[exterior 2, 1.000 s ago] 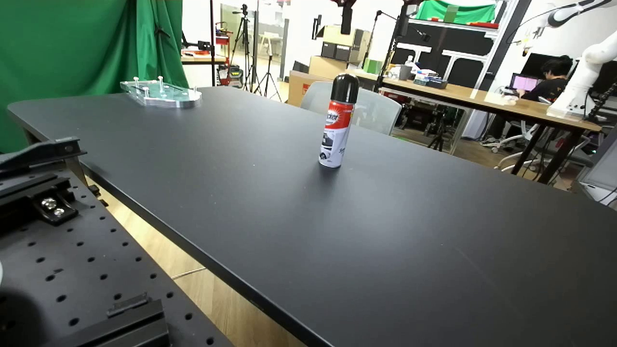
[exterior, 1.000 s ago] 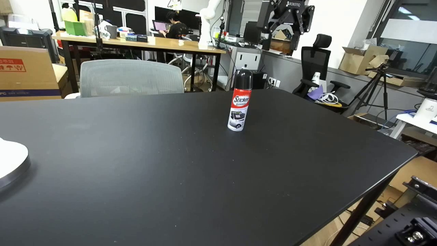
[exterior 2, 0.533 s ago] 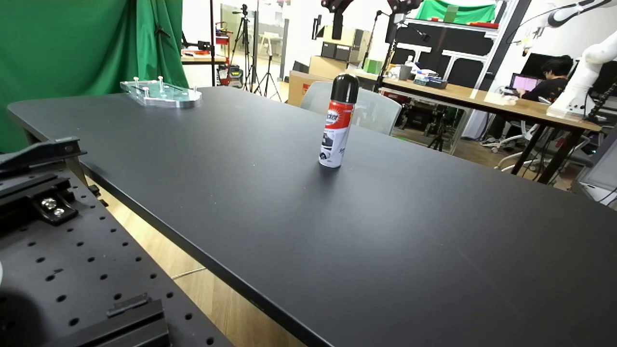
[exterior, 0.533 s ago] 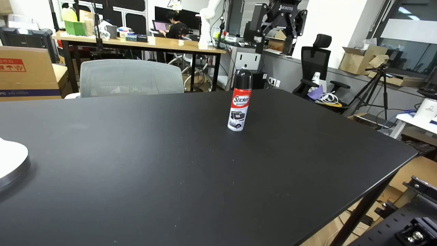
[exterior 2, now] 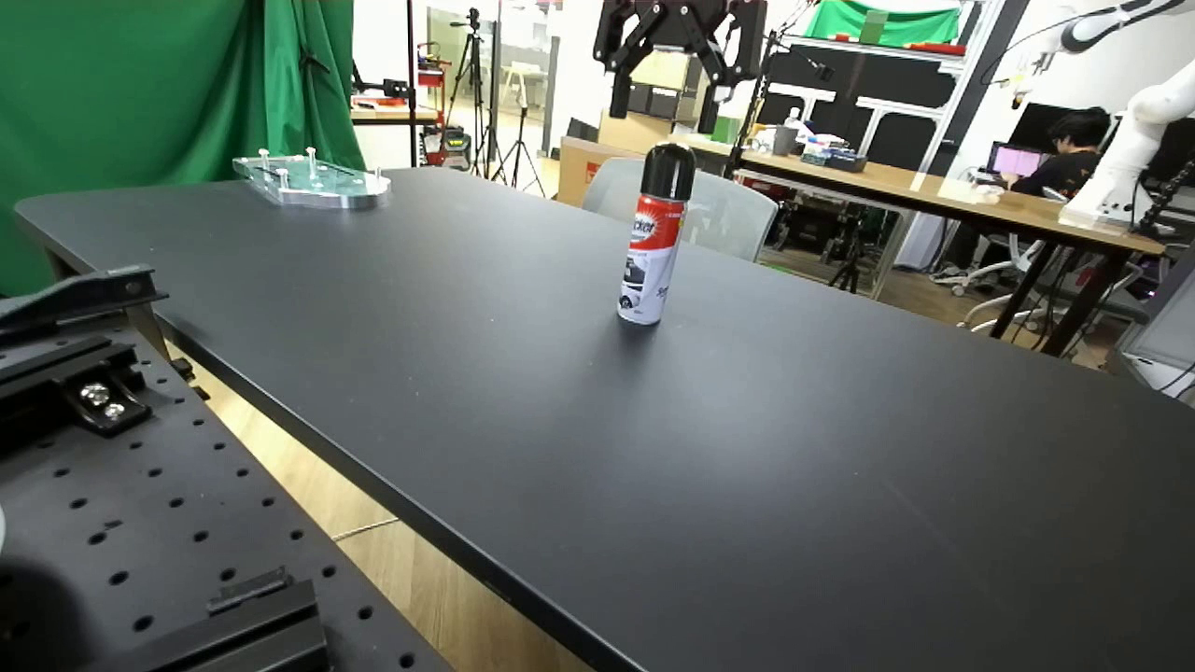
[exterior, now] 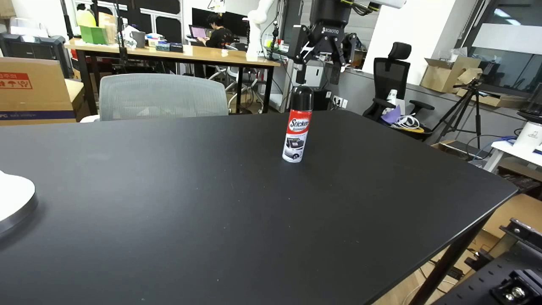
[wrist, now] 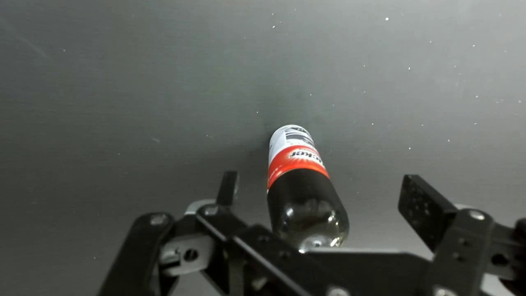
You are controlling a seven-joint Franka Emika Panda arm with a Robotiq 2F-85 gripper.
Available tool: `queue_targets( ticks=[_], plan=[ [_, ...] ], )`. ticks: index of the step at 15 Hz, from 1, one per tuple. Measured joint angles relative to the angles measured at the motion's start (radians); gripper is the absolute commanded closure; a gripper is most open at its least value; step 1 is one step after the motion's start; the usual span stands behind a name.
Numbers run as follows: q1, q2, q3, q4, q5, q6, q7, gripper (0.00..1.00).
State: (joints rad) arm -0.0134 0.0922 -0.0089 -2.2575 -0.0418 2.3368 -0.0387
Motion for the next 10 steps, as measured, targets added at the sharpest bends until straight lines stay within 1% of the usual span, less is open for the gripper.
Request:
queue_targets(
  ticks=[9, 10],
  plan=[
    [0.0, 0.118, -0.001, 0.107, -0.001, -0.001, -0.001, 0.0],
    [0.0, 0.128, -0.001, 0.117, -0.001, -0.001, -0.001, 0.11]
  ],
)
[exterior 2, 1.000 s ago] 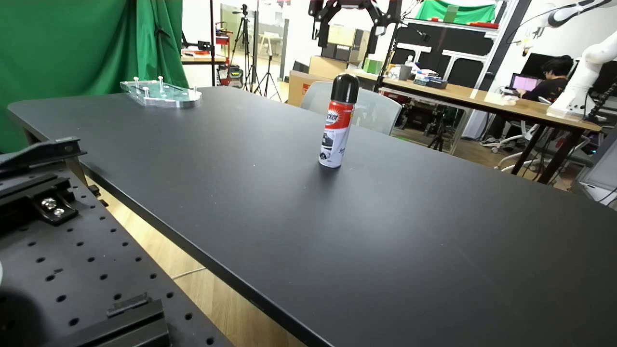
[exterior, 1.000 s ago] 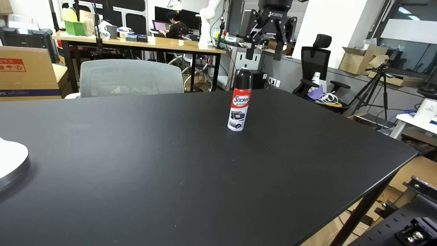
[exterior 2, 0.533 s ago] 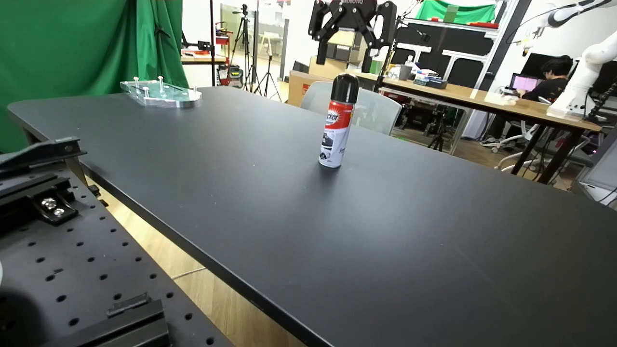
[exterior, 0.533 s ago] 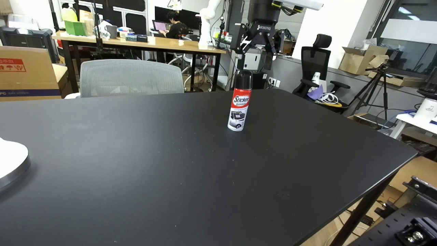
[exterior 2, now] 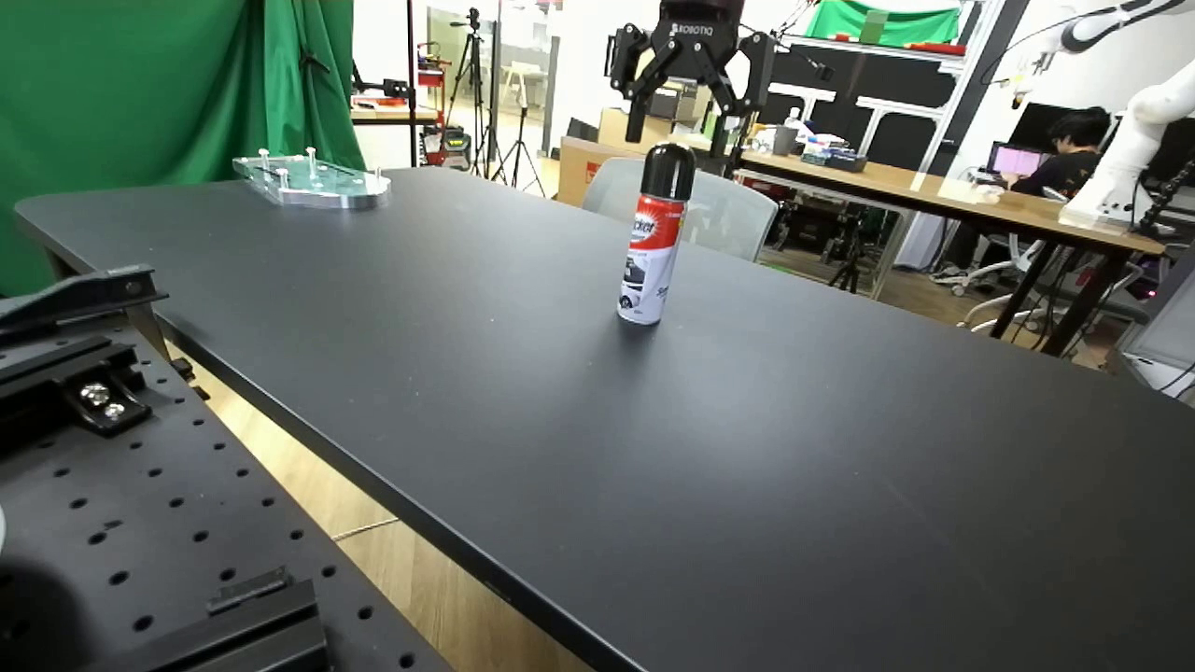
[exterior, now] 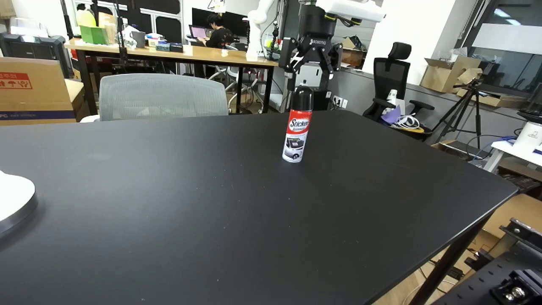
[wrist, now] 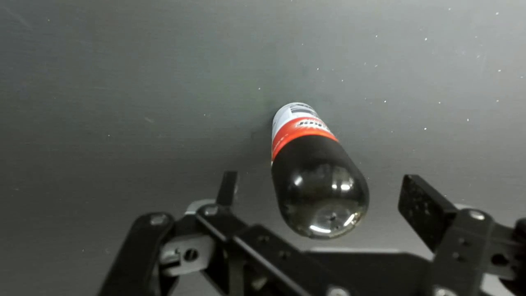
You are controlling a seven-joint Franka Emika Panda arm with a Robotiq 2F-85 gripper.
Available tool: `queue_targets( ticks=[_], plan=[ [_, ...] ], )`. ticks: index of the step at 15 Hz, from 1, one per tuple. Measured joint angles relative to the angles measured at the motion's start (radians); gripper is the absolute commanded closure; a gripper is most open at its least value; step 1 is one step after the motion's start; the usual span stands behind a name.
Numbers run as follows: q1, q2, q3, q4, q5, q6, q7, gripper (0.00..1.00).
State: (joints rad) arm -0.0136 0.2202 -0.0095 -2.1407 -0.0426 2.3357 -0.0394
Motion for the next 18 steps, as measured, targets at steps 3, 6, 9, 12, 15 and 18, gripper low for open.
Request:
queue_targets(
  ticks=[3, 6, 9, 12, 15, 18],
  plan=[
    [0.0, 0.025, 0.0, 0.026, -0.007, 0.0, 0.0, 0.4],
    [0.0, 0.043, 0.0, 0.046, -0.018, -0.001, 0.0, 0.62],
    [0.003, 0.052, 0.0, 0.058, -0.019, -0.007, 0.0, 0.68],
    [0.007, 0.052, 0.001, 0.06, -0.02, -0.012, -0.001, 0.68],
    [0.013, 0.048, 0.002, 0.06, -0.021, -0.014, -0.003, 0.68],
    [0.021, 0.03, 0.006, 0.057, -0.021, -0.021, -0.008, 0.68]
  ],
)
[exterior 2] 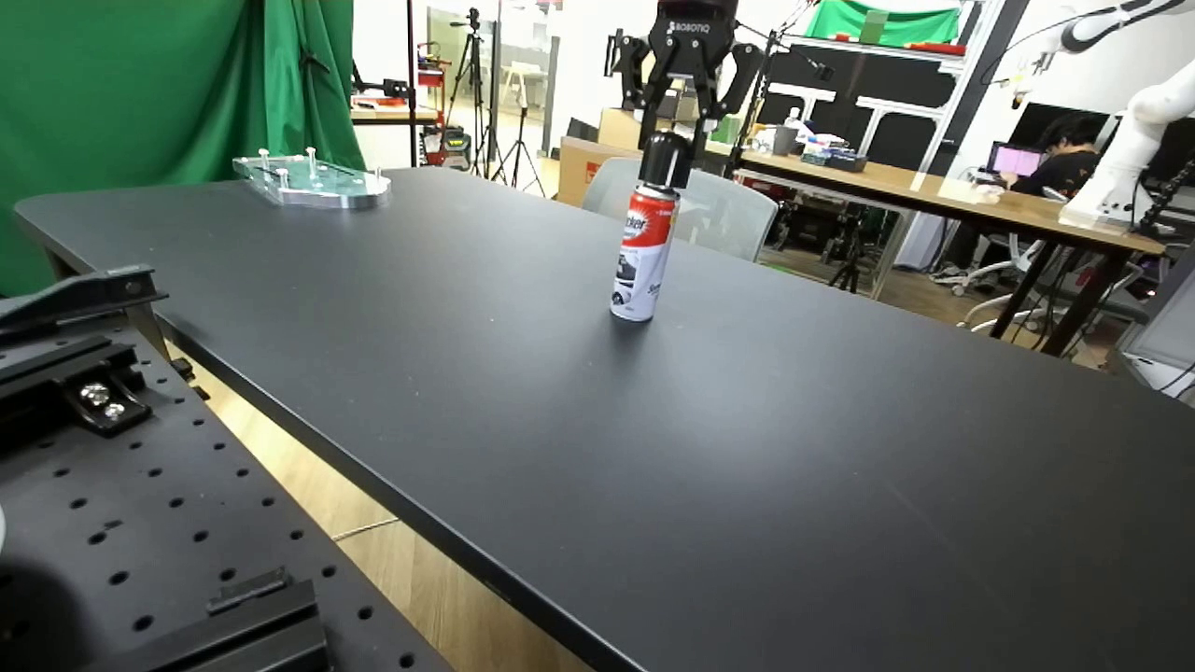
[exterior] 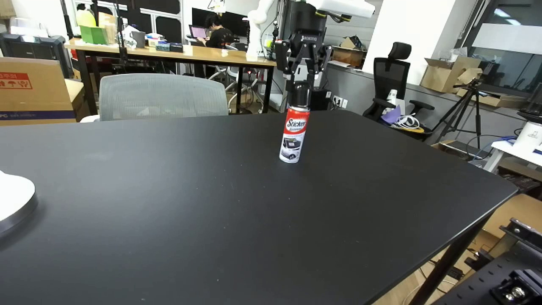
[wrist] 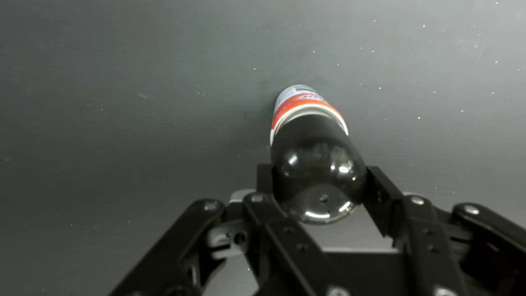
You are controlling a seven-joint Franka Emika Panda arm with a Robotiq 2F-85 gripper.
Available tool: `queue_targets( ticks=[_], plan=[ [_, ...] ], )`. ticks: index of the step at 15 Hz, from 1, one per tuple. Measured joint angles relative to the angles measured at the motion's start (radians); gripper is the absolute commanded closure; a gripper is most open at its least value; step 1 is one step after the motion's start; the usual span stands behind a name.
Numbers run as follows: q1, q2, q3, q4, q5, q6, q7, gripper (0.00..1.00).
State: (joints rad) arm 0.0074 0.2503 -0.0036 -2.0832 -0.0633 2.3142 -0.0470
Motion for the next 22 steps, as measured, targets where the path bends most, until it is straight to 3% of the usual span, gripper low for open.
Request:
queue_targets(
  ticks=[8, 16, 22],
  plan=[
    [0.02, -0.08, 0.017, -0.053, -0.014, -0.004, -0.006, 0.68],
    [0.009, -0.279, 0.011, -0.259, -0.072, 0.059, 0.014, 0.68],
    [-0.034, -0.301, -0.022, -0.363, -0.069, 0.1, 0.01, 0.68]
  ],
)
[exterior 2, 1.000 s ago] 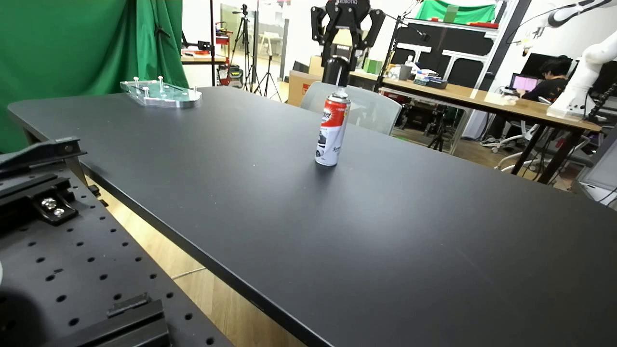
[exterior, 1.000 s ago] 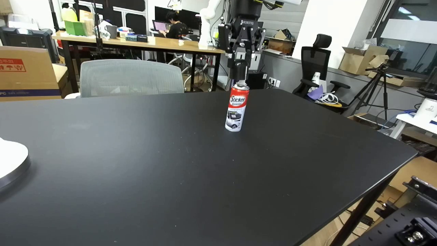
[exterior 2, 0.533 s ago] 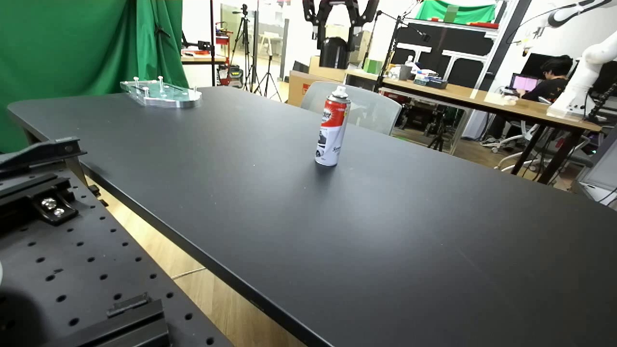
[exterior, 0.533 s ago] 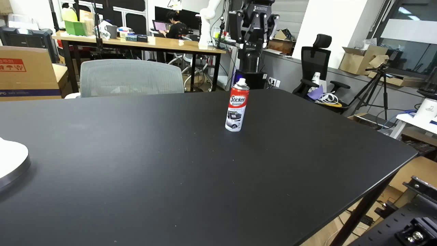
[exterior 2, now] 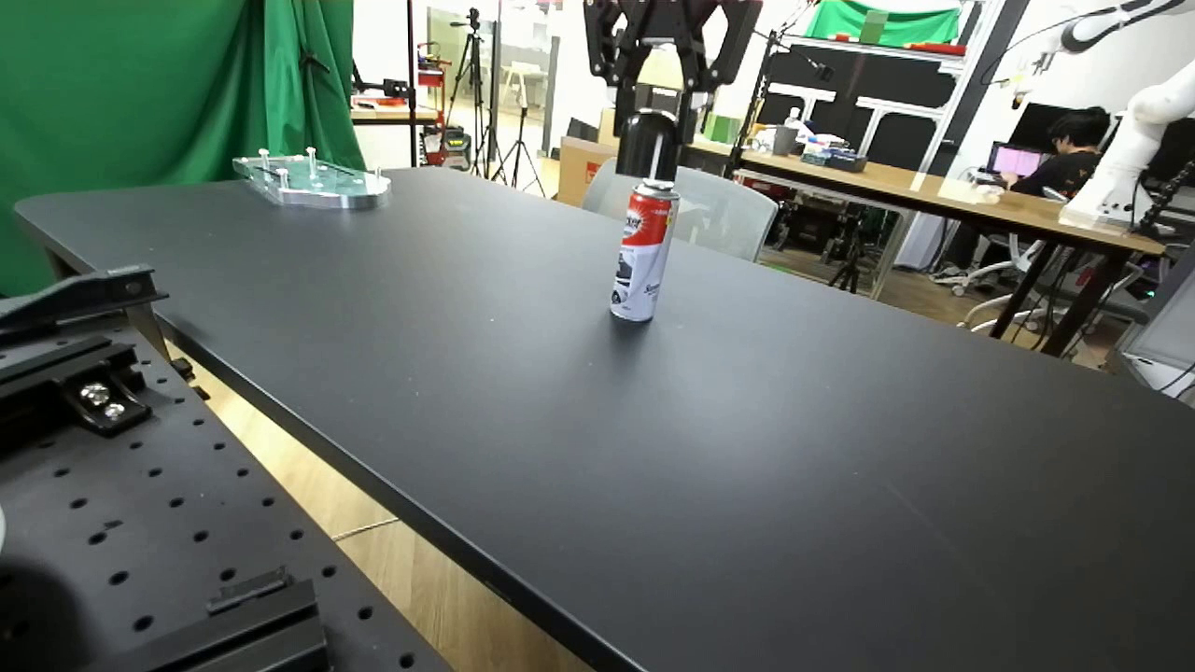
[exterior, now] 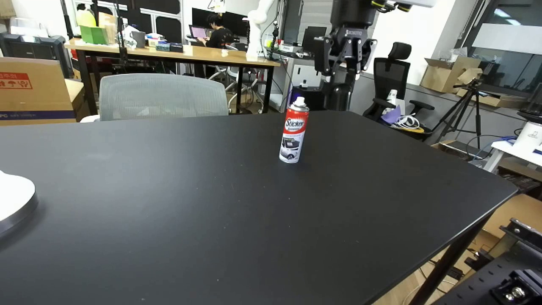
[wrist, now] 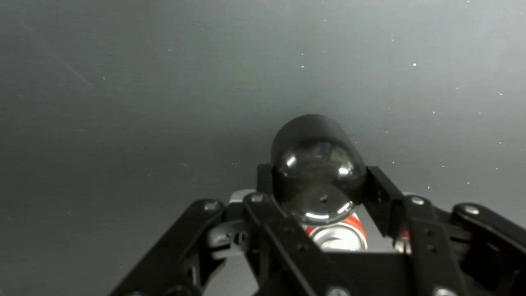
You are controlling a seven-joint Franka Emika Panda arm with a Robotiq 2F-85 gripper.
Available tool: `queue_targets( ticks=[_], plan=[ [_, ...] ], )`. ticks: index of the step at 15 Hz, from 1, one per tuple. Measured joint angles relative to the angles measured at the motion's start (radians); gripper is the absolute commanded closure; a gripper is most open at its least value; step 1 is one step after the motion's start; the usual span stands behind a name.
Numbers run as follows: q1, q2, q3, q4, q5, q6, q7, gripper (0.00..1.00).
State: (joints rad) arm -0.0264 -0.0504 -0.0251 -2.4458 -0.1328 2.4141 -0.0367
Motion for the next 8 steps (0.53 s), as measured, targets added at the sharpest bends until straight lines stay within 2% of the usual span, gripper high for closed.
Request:
queue_targets(
  ticks=[1, 2, 5, 6, 8],
  plan=[
    [-0.009, 0.005, -0.008, -0.011, 0.0, 0.013, -0.003, 0.68],
    [-0.018, 0.014, -0.016, -0.02, 0.0, 0.026, -0.005, 0.43],
    [-0.037, 0.047, -0.033, -0.026, -0.001, 0.053, -0.01, 0.43],
    [-0.038, 0.052, -0.034, -0.026, -0.001, 0.058, -0.01, 0.68],
    [-0.037, 0.055, -0.034, -0.026, -0.001, 0.061, -0.01, 0.68]
  ],
)
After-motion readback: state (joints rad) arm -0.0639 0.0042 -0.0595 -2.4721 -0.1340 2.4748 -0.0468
